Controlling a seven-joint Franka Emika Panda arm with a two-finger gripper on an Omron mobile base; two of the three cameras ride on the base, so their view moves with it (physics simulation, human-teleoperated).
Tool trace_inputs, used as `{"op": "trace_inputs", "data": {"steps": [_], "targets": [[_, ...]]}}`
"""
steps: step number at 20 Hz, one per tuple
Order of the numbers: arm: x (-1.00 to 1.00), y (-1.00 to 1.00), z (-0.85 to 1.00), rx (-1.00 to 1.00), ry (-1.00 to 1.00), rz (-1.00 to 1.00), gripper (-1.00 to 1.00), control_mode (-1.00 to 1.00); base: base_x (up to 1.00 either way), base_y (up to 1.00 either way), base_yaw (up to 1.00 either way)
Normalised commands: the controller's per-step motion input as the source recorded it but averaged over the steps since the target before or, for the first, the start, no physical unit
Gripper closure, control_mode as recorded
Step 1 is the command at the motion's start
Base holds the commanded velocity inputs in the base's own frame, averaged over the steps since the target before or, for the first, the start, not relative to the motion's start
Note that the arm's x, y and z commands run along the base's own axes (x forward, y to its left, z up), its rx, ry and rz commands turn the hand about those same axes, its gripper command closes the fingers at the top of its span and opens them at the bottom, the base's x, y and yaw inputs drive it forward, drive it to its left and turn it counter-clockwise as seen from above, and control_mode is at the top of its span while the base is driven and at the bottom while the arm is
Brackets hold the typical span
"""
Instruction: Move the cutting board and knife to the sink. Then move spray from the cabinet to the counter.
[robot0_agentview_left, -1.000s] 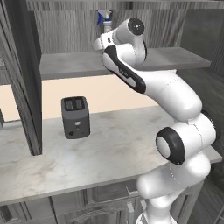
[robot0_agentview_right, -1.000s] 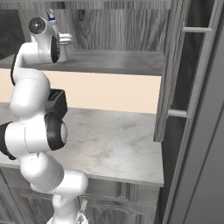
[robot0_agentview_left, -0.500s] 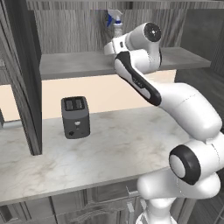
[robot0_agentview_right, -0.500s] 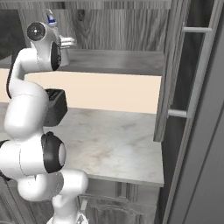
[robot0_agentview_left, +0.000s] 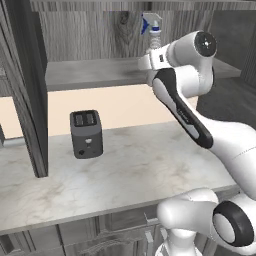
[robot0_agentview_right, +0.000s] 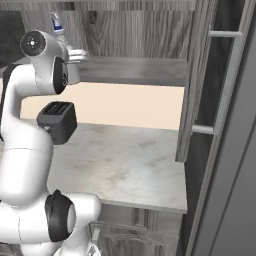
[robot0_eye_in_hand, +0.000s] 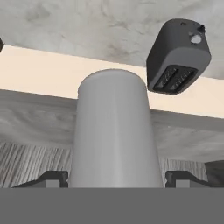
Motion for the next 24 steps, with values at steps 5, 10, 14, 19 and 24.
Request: {"op": "trace_inputs", "data": {"steps": [5, 10, 14, 19, 24], "targets": [[-1.00, -0.21, -0.43, 0.00, -0.04, 0.00, 1.00, -1.00, 0.00, 0.00, 0.00], [-0.99, -0.05, -0.76, 0.00, -0.03, 0.00, 1.00, -1.00, 0.00, 0.00, 0.00], [-0.54, 0.00, -0.25, 0.05, -0.18, 0.01, 1.00, -1.00, 0.00, 0.00, 0.00], [-0.13, -0.02, 0.00, 0.16, -0.28, 0.00, 1.00, -1.00, 0.00, 0.00, 0.00], [-0.07, 0.00, 0.00, 0.07, -0.07, 0.00, 1.00, -1.00, 0.00, 0.00, 0.00]]}}
